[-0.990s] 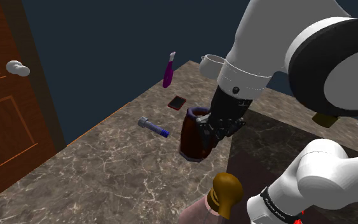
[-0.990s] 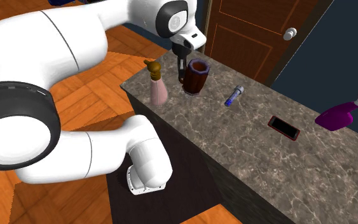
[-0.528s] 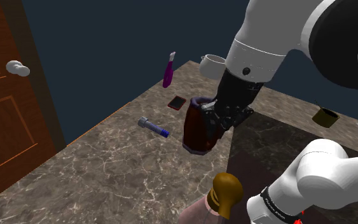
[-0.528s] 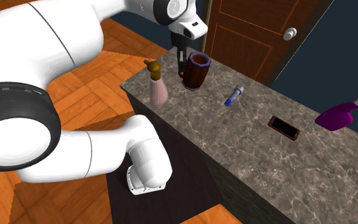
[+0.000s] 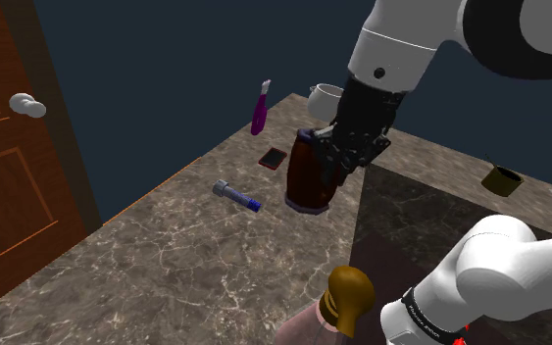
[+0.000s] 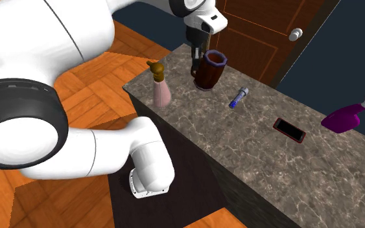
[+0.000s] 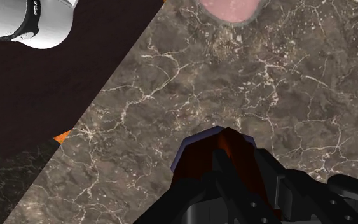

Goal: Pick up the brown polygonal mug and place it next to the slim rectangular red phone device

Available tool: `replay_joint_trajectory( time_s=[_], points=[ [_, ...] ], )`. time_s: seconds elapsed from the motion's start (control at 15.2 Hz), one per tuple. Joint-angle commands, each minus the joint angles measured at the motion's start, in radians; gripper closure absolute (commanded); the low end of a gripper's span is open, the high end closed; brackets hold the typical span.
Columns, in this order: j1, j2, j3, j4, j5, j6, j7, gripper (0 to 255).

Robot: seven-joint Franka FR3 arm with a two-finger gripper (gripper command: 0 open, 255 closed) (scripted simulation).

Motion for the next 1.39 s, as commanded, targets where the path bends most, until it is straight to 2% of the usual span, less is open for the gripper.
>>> replay_joint_trajectory(
  time_s=[0.0,0.66,1.32],
  points=[
    [-0.016,0.006,-0.037,-0.014,-0.026,0.013,-0.047,255],
    [-0.121,0.169,-0.184,0.056,-0.154,0.082,-0.245,255],
    [-0.212,0.409,-0.299,0.24,-0.248,0.126,-0.409,255]
  ],
)
